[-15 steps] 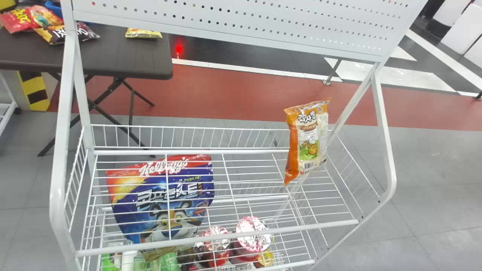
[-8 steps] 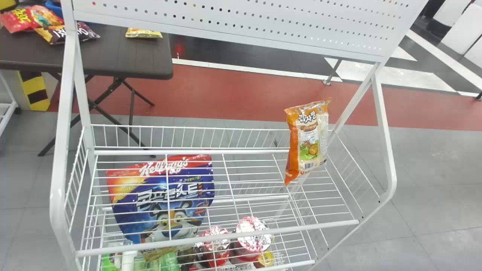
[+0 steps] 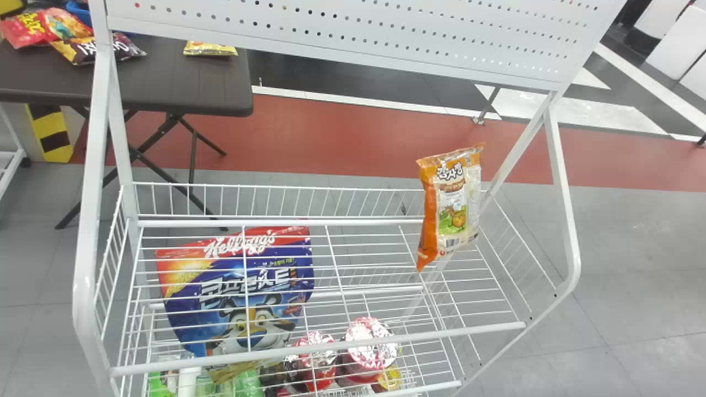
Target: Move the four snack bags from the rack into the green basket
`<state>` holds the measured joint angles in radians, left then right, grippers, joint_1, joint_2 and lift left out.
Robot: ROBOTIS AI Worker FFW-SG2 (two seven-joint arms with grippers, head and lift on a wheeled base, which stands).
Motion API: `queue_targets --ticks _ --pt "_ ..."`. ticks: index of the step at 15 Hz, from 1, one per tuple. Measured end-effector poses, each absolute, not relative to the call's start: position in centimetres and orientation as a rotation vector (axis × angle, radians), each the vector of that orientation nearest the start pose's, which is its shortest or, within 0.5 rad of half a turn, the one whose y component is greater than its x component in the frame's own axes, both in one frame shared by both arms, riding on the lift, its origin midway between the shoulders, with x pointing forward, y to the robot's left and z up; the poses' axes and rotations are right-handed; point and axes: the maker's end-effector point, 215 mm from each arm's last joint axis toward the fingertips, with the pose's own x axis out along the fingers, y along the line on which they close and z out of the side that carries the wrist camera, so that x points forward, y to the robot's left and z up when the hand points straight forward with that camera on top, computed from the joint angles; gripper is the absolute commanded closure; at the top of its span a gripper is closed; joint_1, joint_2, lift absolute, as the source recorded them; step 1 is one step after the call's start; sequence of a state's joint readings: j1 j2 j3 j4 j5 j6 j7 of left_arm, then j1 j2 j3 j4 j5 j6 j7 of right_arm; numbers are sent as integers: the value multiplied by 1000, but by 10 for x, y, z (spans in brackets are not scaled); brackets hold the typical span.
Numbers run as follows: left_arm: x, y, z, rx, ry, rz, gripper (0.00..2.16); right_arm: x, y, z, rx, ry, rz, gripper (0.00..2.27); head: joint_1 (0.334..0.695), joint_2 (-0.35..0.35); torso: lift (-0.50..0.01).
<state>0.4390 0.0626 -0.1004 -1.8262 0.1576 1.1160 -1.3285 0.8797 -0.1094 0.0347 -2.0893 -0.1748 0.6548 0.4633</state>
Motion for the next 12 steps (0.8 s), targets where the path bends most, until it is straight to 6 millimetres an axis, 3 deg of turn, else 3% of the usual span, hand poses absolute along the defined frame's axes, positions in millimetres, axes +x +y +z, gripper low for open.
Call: queue_targets --ticks 1,2,5,8,10,12 --pt "165 -13 -480 -933 1079 -1284 1872 152 -118 -584 320 1018 508 191 695 -350 0" --pt "165 -13 -480 -933 1079 -1285 1872 149 -126 -588 317 1034 492 -2 695 -350 0" --pt "165 -16 -479 -930 1078 -1293 1872 150 -157 -591 296 1039 432 49 695 -350 0" --pt "165 -17 -478 -926 1079 -1296 1872 170 -182 -576 263 987 381 49 695 -350 0" --pt "163 -17 -478 -924 1081 -1297 1872 202 -197 -551 230 880 352 49 695 -350 0" --pt "160 -18 -478 -922 1084 -1297 1872 251 -220 -508 162 689 295 53 695 -350 0"
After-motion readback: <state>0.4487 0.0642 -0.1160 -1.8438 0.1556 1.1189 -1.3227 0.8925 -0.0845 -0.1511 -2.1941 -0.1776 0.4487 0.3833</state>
